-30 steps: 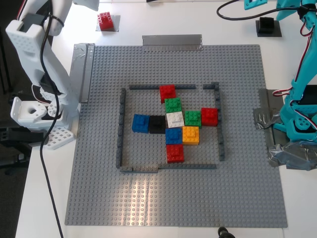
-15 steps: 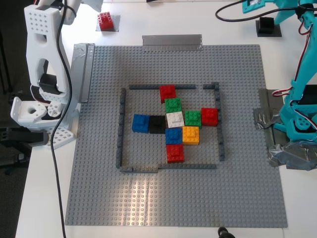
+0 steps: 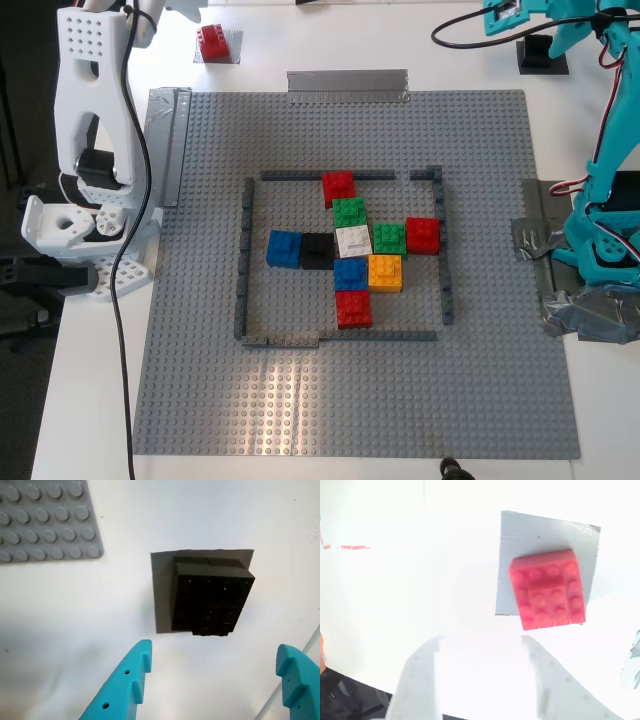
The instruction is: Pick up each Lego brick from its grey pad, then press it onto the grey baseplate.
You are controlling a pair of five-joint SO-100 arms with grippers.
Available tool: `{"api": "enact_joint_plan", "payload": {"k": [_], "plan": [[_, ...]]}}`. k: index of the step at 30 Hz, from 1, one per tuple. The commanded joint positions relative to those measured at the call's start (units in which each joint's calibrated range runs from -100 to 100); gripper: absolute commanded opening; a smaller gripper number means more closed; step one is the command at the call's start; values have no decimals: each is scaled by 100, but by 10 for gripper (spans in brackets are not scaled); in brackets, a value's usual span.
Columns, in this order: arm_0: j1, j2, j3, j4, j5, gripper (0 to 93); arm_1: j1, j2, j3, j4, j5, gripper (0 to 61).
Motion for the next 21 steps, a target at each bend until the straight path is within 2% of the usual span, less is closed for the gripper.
{"api": "enact_joint_plan", "payload": {"k": [1,6,15,21], "plan": [[-108,-39,-229,-43,26,274,-86,-528,272,-244,224,200],[-210,-39,-229,-92,-8,274,30,-897,986,-269,430,203],[-188,64,-220,-499,12,274,212,-1541,1157,81,439,220],[-137,167,-238,-491,26,274,408,-1764,1753,-90,478,217]]}}
